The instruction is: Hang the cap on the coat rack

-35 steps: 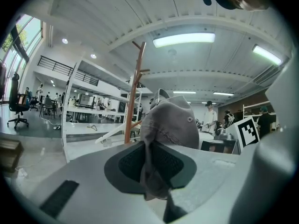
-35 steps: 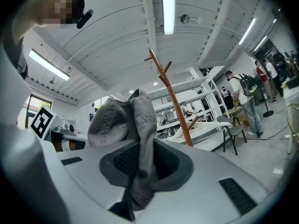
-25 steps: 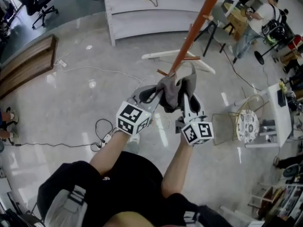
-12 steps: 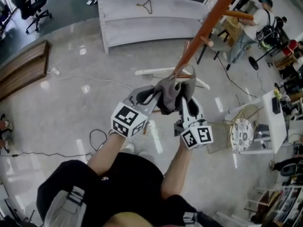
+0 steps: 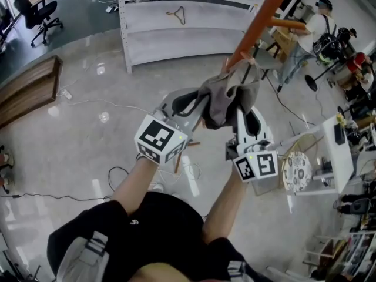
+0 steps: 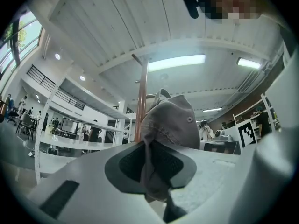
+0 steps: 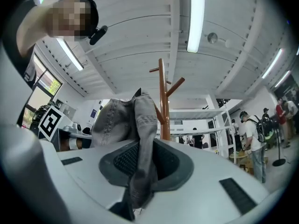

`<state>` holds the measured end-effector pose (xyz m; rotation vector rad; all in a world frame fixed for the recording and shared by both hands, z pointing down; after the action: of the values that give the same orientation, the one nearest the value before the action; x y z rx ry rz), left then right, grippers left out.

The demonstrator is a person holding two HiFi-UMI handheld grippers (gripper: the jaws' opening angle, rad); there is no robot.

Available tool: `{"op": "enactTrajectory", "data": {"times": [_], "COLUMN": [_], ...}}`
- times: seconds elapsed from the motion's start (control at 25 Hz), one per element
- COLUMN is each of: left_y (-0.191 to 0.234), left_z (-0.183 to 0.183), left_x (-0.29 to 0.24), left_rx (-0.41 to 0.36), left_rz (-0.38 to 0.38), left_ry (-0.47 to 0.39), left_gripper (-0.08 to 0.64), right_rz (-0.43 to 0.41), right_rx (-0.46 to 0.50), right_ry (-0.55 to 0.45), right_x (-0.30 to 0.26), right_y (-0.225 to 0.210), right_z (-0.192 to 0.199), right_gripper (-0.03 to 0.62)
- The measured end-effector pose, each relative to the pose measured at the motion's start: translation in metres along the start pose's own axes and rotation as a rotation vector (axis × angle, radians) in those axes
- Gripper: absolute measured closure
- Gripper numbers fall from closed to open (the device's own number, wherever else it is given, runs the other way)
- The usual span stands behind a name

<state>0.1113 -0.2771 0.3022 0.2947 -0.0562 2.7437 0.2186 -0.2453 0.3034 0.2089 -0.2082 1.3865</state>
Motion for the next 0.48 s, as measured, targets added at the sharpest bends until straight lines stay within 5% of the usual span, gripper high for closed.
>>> {"op": "enactTrajectory", "data": {"times": [0.48], "left_y": [0.024], "left_z": [0.031], "left_x": [-0.038], "left_rx": [0.053], "left_rz": [-0.054], "left_ry": [0.082], "left_gripper": [0.52], "right_rz": [0.108], "right_rx": [0.017], "right_ry": [0.188], "right_x": [-0.028], "right_y": [-0.029], "right_z": [0.034], "right_gripper": [0.538]}}
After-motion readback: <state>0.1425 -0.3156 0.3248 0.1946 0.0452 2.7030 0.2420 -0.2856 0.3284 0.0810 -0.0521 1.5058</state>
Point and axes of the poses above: the fingertips, and each gripper's own axes: x backward along the fingers, y to its left, z out of its underside, the point moved 1 cm from there along x, backward along the fingers, and after that the axes turned 10 degrees about z, right-handed, at the moved point
